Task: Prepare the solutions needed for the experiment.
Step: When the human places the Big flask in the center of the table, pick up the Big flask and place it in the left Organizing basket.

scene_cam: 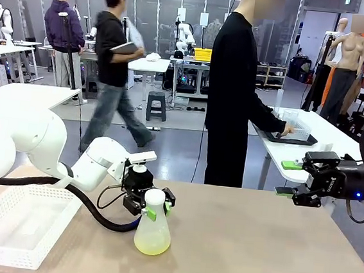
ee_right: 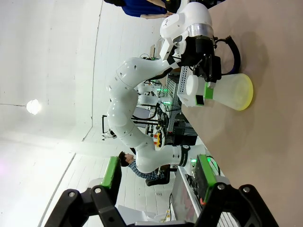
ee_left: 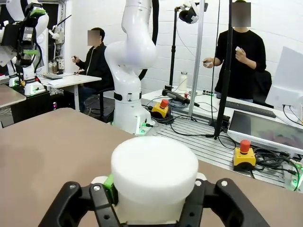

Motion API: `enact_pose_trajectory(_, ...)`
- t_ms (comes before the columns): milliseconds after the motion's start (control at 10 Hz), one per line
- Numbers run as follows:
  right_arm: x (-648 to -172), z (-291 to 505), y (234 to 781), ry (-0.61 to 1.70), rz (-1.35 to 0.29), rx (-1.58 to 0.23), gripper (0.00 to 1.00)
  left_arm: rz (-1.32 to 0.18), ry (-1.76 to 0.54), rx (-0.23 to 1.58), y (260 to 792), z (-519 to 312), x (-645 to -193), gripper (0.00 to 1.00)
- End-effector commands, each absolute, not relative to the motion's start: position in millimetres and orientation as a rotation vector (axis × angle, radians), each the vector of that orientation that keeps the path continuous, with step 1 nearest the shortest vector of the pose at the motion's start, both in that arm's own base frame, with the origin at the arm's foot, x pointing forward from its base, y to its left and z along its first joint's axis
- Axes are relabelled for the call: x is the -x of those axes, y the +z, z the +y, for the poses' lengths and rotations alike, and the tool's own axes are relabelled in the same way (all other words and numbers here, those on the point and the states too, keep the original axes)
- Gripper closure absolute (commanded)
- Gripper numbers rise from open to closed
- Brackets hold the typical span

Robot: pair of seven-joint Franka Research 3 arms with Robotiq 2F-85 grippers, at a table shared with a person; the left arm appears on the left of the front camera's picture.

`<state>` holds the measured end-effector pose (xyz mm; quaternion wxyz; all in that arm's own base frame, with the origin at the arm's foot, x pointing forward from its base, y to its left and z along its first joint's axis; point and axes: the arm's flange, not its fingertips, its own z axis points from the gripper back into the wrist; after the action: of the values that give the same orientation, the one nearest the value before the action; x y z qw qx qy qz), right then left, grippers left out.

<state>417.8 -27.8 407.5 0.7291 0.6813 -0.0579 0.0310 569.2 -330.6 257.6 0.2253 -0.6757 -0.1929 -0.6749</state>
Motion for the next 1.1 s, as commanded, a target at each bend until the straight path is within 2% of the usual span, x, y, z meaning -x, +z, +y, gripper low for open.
enact_pose_trajectory(0, -418, -27, 409, 0.072, -0.129, -1.504, 0.20, -0.570, -1.826, 1.860, 259, -325, -569, 0.78)
enact_pose_trajectory(200, -418, -27, 409, 0.072, -0.129, -1.504, 0.20, -0.565, -1.819, 1.863, 259, -325, -572, 0.98)
enact_pose_trajectory(300, -418, -27, 409, 0.072, -0.129, -1.504, 0.20, -0.557, -1.812, 1.868, 259, -324, -572, 1.00)
enact_pose_trajectory(500, -418, -27, 409, 0.072, -0.129, -1.504, 0.20, -0.557, -1.806, 1.865, 261, -324, -573, 1.00)
enact_pose_trajectory(600, -418, -27, 409, 0.072, -0.129, -1.504, 0.20, -0.563, -1.801, 1.864, 262, -323, -574, 0.95)
enact_pose_trajectory(1000, -418, -27, 409, 0.072, -0.129, -1.504, 0.20, -0.607, -1.756, 1.796, 291, -318, -586, 0.96)
